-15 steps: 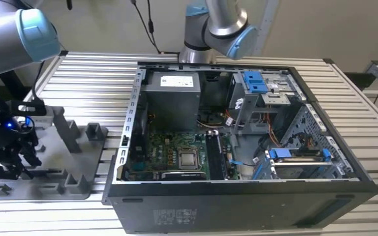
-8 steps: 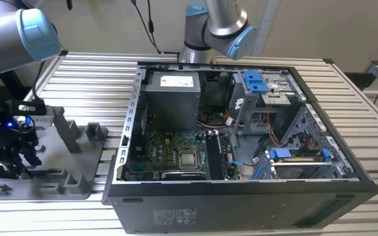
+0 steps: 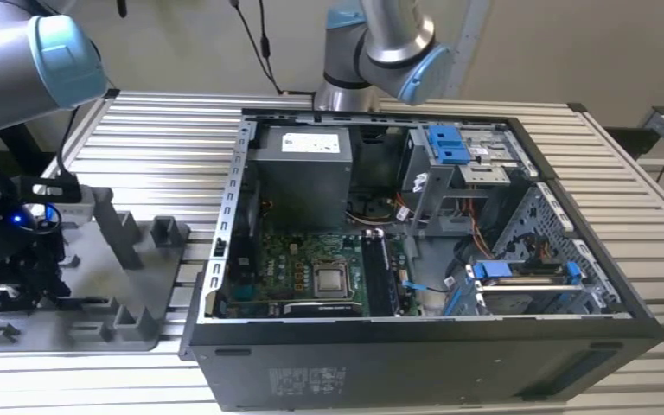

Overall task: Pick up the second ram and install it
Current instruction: 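Pick up the second ram and move it above second insertion slot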

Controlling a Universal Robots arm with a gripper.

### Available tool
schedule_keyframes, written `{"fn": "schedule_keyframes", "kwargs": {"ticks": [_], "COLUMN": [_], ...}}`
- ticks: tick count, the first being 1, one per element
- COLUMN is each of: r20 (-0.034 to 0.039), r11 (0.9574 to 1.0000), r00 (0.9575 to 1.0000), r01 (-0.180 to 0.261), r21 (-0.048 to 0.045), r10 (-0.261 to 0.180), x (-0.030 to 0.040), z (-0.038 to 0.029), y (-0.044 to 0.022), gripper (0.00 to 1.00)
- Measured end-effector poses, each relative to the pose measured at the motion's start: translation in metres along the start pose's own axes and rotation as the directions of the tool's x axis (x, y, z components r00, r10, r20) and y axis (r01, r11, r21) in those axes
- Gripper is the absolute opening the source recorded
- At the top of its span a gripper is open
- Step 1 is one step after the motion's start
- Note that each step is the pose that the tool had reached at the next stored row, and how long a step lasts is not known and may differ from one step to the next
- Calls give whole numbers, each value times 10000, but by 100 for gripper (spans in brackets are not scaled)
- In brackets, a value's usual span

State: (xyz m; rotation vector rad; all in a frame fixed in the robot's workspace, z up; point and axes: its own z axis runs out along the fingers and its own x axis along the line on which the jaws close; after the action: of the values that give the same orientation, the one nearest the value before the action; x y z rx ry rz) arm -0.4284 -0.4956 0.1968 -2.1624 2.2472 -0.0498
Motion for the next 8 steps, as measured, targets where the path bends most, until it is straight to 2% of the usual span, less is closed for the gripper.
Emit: {"fn": "schedule_keyframes", "kwargs": {"ticks": [4, 6, 8], "r20": [0, 0, 0], "r11": [10000, 10000, 10000], "r00": [10000, 10000, 10000], "r01": [3, 4, 5], "r21": [0, 0, 0], "r10": [-3, -4, -5], "x": [0, 0, 0], "z": [0, 0, 0], "y": [0, 0, 0], "gripper": [27, 18, 18]}}
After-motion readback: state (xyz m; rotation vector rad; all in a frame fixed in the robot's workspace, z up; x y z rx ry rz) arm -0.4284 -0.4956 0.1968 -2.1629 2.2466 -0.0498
